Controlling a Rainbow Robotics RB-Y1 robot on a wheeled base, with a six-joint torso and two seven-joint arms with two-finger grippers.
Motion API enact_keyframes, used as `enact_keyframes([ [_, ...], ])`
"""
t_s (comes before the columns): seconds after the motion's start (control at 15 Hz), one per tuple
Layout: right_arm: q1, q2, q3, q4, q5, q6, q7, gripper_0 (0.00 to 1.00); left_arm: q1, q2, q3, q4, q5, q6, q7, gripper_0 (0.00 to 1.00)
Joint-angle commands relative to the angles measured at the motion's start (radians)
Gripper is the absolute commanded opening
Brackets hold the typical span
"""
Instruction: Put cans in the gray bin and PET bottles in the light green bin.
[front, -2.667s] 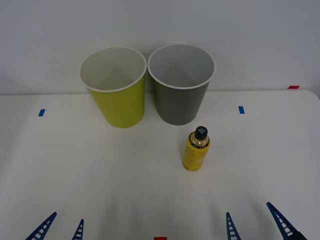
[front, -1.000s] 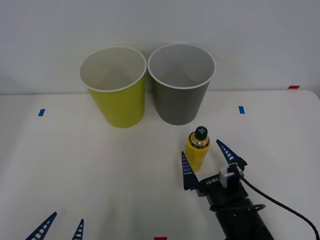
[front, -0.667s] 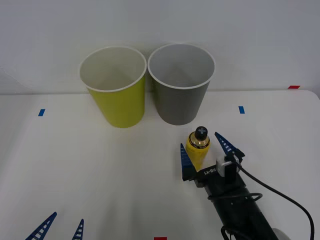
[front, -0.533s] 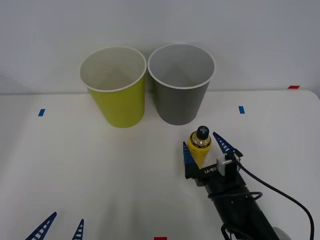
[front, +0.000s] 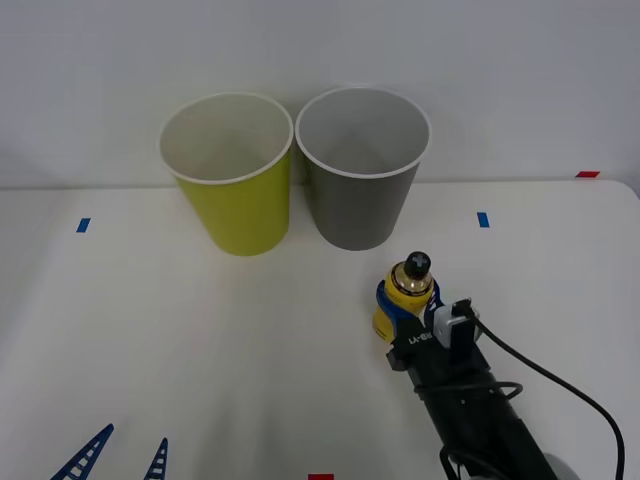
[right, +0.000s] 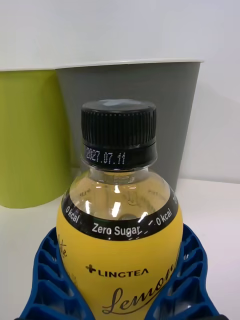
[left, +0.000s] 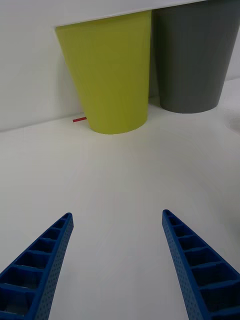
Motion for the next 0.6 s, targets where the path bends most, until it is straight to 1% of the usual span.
enact_keyframes([
  [0.07, 0.021, 0.008, -0.014, -0.114, -0.001, 0.155, 0.002, 0.03, 0.0, 0.0, 0.0, 0.0, 0.0, 0.0, 0.0, 0.6],
  [0.2, 0.062, 0.008, -0.017, -0.26, -0.001, 0.326, -0.002, 0.03, 0.0, 0.0, 0.0, 0.0, 0.0, 0.0, 0.0, 0.6],
  [0.33, 0.078, 0.008, -0.017, -0.359, 0.002, 0.447, -0.007, 0.02, 0.0, 0.0, 0.0, 0.0, 0.0, 0.0, 0.0, 0.61],
  [0.47, 0.053, 0.014, -0.018, -0.462, 0.011, 0.614, -0.013, 0.02, 0.0, 0.0, 0.0, 0.0, 0.0, 0.0, 0.0, 0.6],
  [0.6, 0.012, 0.028, -0.014, -0.517, 0.011, 0.737, -0.018, 0.01, 0.0, 0.0, 0.0, 0.0, 0.0, 0.0, 0.0, 0.61],
])
